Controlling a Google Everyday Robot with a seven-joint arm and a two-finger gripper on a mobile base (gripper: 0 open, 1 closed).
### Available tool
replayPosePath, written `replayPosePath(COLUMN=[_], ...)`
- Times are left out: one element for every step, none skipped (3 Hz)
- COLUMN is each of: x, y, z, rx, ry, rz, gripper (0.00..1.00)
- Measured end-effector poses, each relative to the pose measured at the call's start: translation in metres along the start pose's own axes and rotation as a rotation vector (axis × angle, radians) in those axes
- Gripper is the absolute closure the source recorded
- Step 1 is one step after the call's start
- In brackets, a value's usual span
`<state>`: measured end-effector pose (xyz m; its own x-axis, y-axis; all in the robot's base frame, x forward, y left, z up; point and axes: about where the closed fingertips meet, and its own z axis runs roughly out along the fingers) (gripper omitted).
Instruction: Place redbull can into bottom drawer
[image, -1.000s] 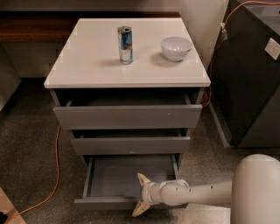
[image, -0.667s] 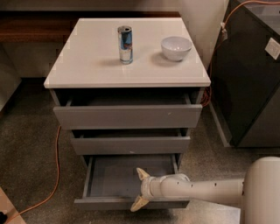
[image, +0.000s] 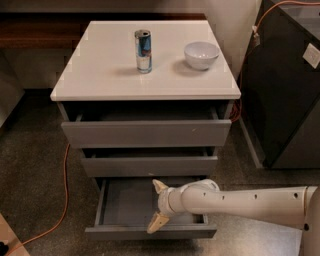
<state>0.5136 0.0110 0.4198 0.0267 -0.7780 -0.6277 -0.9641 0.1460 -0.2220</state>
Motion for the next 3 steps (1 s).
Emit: replayPosePath(x=[-0.007,-0.010,-0.052], y=[-0.001,-0.001,-0.016], z=[-0.007,-0.007,-0.041], rx=[-0.002,-0.024,-0.033], ry=[0.013,0.034,0.011], rz=[-0.005,0.001,0.029], gripper=[0.00,0.00,0.00])
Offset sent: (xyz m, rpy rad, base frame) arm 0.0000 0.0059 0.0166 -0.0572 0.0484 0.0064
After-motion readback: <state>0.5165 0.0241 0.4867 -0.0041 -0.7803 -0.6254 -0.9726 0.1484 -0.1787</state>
